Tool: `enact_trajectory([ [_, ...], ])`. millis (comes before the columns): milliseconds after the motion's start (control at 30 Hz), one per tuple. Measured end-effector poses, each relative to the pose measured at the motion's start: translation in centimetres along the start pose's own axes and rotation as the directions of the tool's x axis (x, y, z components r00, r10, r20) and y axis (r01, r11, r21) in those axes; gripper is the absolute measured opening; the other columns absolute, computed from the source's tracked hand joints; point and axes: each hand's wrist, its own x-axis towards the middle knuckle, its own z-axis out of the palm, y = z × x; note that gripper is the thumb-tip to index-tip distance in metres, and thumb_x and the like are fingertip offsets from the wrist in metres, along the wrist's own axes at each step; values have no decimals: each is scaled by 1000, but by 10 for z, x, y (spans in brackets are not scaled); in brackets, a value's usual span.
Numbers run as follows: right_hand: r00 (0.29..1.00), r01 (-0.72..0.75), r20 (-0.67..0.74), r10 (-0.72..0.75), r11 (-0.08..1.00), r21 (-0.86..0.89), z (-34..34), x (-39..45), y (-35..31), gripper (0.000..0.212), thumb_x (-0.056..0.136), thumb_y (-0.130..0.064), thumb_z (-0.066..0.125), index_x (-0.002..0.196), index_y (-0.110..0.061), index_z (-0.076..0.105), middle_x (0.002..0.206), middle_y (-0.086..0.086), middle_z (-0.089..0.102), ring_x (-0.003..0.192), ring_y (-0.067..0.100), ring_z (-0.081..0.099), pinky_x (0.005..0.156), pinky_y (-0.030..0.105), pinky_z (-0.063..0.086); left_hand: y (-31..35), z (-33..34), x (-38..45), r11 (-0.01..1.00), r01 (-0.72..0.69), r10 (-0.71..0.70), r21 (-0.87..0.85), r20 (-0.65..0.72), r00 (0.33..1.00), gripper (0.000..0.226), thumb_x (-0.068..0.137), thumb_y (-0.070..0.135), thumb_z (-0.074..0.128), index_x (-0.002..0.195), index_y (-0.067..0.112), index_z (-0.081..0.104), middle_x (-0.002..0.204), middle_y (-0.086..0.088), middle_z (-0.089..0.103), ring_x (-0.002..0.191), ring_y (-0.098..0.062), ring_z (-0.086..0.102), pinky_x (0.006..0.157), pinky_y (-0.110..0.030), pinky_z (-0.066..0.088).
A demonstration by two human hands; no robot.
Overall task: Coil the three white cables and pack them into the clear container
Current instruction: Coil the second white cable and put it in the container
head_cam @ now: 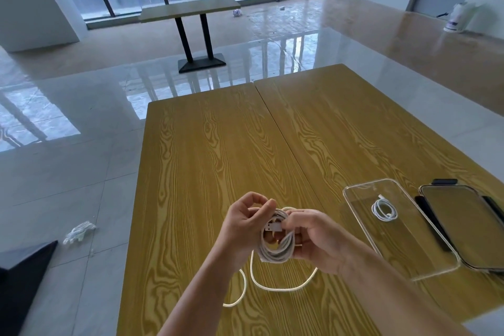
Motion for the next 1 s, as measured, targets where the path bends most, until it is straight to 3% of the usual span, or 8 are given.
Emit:
enact_trajectory([
  [100,994,41,-107,-35,997,61,-15,2,2,29,85,-6,62,104,15,64,92,24,66,82,33,67,86,53,58,-4,-2,3,997,73,-68,-37,116,991,27,77,15,79,101,12,68,86,-20,66,77,-29,66,68,-37,57],
  [200,991,55,-126,-41,993,107,-26,-1,-1,15,91,-2,58,87,5,70,86,23,69,77,32,70,72,45,59,-8,-1,6,990,121,-110,-73,134,985,45,76,1,78,117,10,63,95,-23,70,83,-33,70,75,-41,58],
  [300,988,63,-144,-45,991,118,-34,-3,-3,6,88,-1,64,88,2,69,85,21,72,76,31,71,67,39,60,-11,9,12,987,135,-126,-89,108,986,48,74,3,76,118,8,57,99,-27,70,84,-35,70,78,-46,58],
  [500,940,167,-313,-137,983,70,-51,0,-3,19,88,6,65,106,4,60,87,16,70,74,26,71,63,35,59,-13,32,26,983,123,-108,-133,118,987,38,76,1,70,108,7,51,87,-22,70,71,-28,69,67,-40,60],
  [600,943,184,-293,-160,981,59,-63,-1,-5,20,87,9,63,105,0,60,90,16,70,81,28,71,73,40,59,-15,44,30,969,142,-117,-204,130,985,33,80,-3,65,107,8,50,86,-20,70,68,-27,70,61,-37,60],
  [733,964,174,-226,-140,975,140,-80,-6,-10,27,88,12,59,112,0,56,92,17,71,79,27,71,68,36,59,-19,59,36,950,165,-130,-267,143,981,28,81,0,69,103,5,54,90,-22,71,73,-30,71,61,-39,61],
  [867,945,193,-312,-100,940,283,-95,-3,-9,31,88,11,62,114,-3,53,85,16,71,67,23,69,64,36,57,-24,72,44,997,34,-38,75,56,998,17,84,-1,72,97,2,61,94,-19,76,83,-29,74,72,-36,60],
  [1000,909,221,-407,-90,932,288,-107,1,-6,29,85,9,68,108,-2,56,90,19,70,73,25,68,69,36,56,-29,85,53,947,-61,59,316,15,998,19,81,9,79,95,14,67,89,-7,78,84,-23,75,76,-38,61],
])
